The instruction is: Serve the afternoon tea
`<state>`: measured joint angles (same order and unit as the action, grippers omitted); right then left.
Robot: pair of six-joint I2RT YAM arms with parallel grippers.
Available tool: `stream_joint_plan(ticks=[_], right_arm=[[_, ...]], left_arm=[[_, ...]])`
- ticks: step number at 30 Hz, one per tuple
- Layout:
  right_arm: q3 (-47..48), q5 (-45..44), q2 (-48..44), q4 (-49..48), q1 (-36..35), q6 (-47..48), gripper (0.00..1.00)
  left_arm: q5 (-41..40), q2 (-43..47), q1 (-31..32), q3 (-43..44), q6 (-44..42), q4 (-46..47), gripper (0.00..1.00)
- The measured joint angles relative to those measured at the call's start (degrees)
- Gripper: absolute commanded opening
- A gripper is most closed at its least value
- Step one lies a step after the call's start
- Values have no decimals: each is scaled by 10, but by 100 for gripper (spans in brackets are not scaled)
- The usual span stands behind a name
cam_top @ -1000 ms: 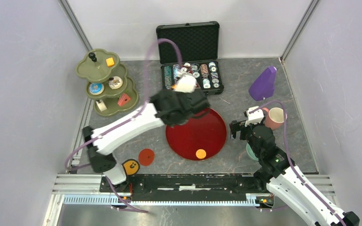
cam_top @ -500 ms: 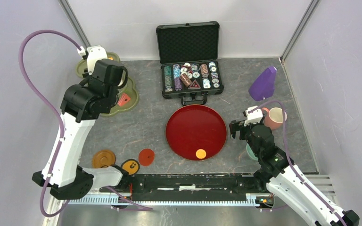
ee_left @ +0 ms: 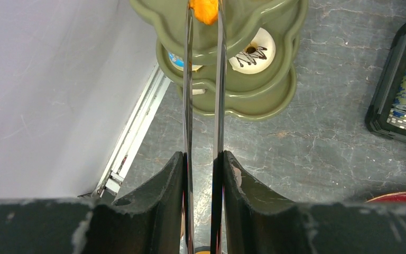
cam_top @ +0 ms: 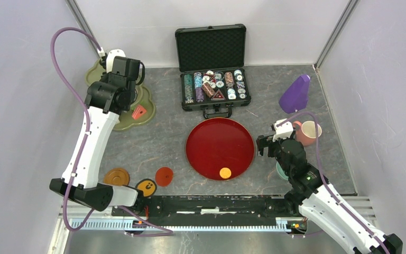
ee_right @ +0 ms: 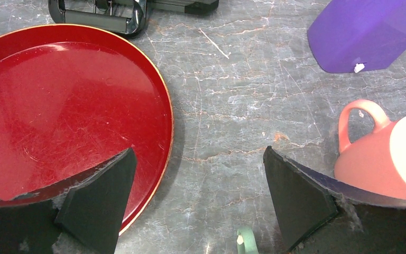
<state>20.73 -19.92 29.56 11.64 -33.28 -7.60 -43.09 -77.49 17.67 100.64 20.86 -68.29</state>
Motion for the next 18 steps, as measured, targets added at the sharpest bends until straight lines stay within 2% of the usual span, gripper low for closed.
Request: stream_joint_plan(ticks=[3,7,14,18], right_arm=[[0,0,2,0,0,0,98],[0,0,2,0,0,1,98],[0,0,1,0,0,1,98],[0,0,0,0,0,1,98]], left_arm=[[2,0,0,-2,0,2,45],[2,0,-2,-3,-1,4,52],[9,1,-3,5,-4,4,51],[66,7,-3,42,-7,-2,51]])
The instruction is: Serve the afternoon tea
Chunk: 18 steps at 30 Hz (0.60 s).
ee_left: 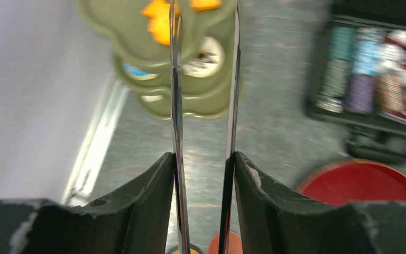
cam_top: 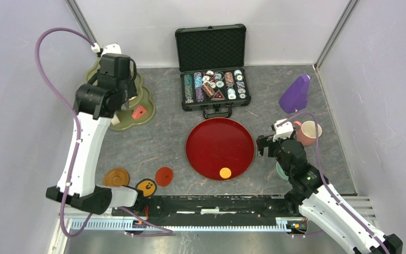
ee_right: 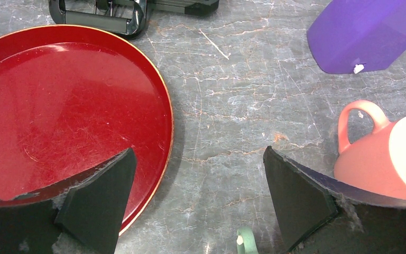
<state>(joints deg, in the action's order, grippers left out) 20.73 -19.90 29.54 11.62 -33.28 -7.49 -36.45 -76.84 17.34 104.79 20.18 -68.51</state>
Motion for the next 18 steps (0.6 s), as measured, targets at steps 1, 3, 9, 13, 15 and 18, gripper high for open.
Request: stream_joint_plan(ticks=[1,3,9,13,15,18], right_arm=[[0,0,0,0,0,0,98],[0,0,0,0,0,0,98],[0,0,2,0,0,0,98],[0,0,2,0,0,0,98],[0,0,3,0,0,0,98],[0,0,7,0,0,0,98]], left_arm=[[31,8,0,6,-5,3,51],[105,29,-1,7,-12,12,51],[321,96,73,-69,-54,51,52],[338,93,249,-153,-82,58,52],[344,72,314,-184,-90,55,51],[350,39,376,-218,-96,47,51]])
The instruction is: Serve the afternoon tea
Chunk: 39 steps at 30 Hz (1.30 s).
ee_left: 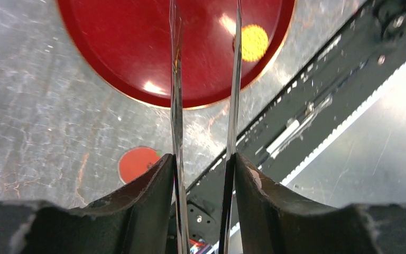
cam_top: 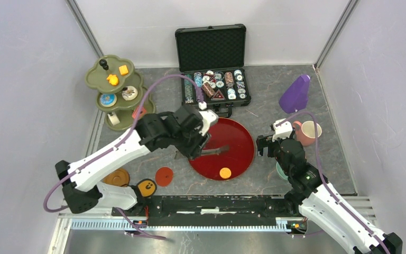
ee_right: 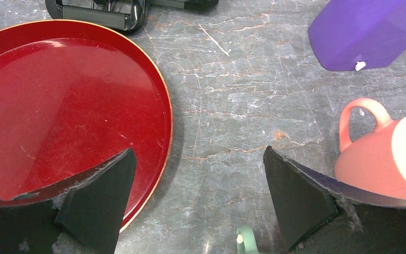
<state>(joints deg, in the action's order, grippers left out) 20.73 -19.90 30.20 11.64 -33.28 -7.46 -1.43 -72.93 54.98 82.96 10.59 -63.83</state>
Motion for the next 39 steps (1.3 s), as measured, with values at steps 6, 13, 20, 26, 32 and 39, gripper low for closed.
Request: stream_joint_plan(ticks=[6,13,20,26,32,39], right_arm=[[0,0,1,0,0,0,98],[0,0,2,0,0,0,98],[0,1,1,0,0,0,98],[0,2,-2,0,0,0,98],[0,4,-2,0,0,0,98],[0,4,-2,0,0,0,98]], left_arm=[[-4,-28,76,-28,-1,-11,51],[-50,-62,162,-19,5,-26,53],[-92,-125,218,-5,15,-38,55],[-109,-135,227,6,17,-42,53],[-120,-145,229,11,18,-44,54],[-114,-159,229,11,17,-45,55]])
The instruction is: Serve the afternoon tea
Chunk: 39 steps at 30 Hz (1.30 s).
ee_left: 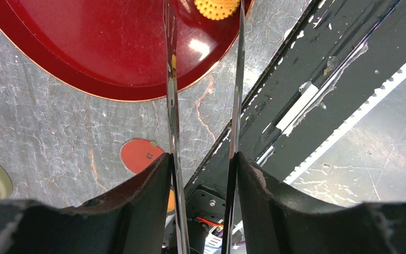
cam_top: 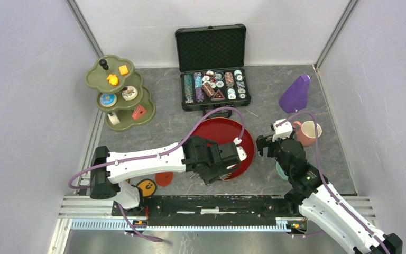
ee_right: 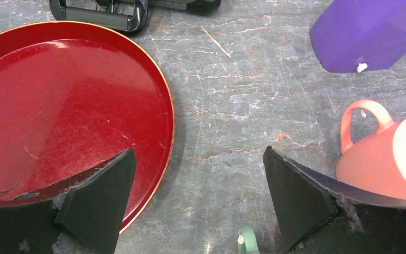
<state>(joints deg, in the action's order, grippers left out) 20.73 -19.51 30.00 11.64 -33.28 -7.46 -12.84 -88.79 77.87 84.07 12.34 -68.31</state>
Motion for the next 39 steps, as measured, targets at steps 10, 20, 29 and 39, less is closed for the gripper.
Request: stream_joint_plan(ticks=[10,20,29,39], right_arm=[[0,0,0,0,0,0,98],[0,0,1,-2,0,0,98],[0,0,1,-2,0,0,98],[0,0,1,-2,0,0,98]], left_arm=[[0,-33,0,6,0,-4,44],[-8,-36,0,15,0,-21,31],[-133,-30,-13,60,1,-34,23],[-356,69,-187,132,41,-61,24]])
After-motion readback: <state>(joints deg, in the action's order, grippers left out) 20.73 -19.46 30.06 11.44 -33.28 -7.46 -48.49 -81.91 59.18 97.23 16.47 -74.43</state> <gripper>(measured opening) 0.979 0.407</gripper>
